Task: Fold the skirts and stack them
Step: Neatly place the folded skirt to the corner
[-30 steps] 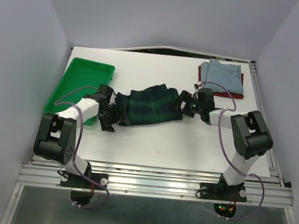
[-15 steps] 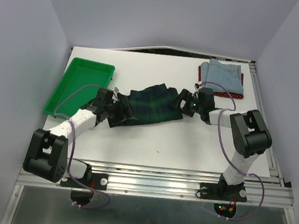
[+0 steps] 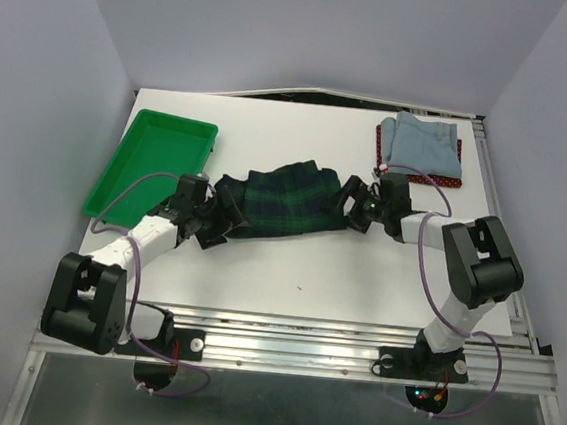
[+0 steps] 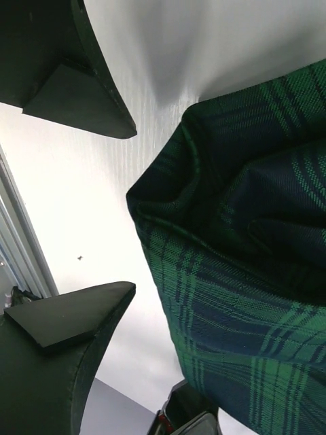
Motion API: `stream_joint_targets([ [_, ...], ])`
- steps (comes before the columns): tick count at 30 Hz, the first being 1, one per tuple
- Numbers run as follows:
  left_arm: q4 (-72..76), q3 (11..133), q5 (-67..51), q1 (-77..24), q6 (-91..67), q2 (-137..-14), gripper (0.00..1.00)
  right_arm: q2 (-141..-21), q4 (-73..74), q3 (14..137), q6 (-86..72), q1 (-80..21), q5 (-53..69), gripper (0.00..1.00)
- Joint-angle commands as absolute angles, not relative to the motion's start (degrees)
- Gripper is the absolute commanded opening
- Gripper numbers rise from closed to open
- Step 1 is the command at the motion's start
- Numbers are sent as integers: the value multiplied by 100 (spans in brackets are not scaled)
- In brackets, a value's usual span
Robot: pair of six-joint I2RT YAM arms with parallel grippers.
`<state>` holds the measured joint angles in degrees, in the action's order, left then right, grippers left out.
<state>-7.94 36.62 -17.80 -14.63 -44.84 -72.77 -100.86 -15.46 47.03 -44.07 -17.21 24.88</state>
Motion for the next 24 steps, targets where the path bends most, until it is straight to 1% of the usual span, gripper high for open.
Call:
stream_joint_targets([
  [1, -361, 3595, -1503, -1459, -4649, -7198, 98, -10309, -685, 4482, -4491, -1696, 2426, 100],
  [12, -378, 3849, -739, -1485, -4211, -7883, 98, -10582, -703, 4641, -4360, -1696, 2408, 100],
  [20, -89, 3789, -931, -1485, -4166, -8244, 98, -10573, -738, 4649, -4403, -1696, 2452, 88],
  [21, 95, 3762, -1045, -1477, -4166, -8279, 91, -10573, -747, 4649, -4403, -1696, 2452, 88],
  [24, 351, 3691, -1160, -1477, -4166, -8402, 75, -10608, -843, 4658, -4386, -1696, 2496, 83],
])
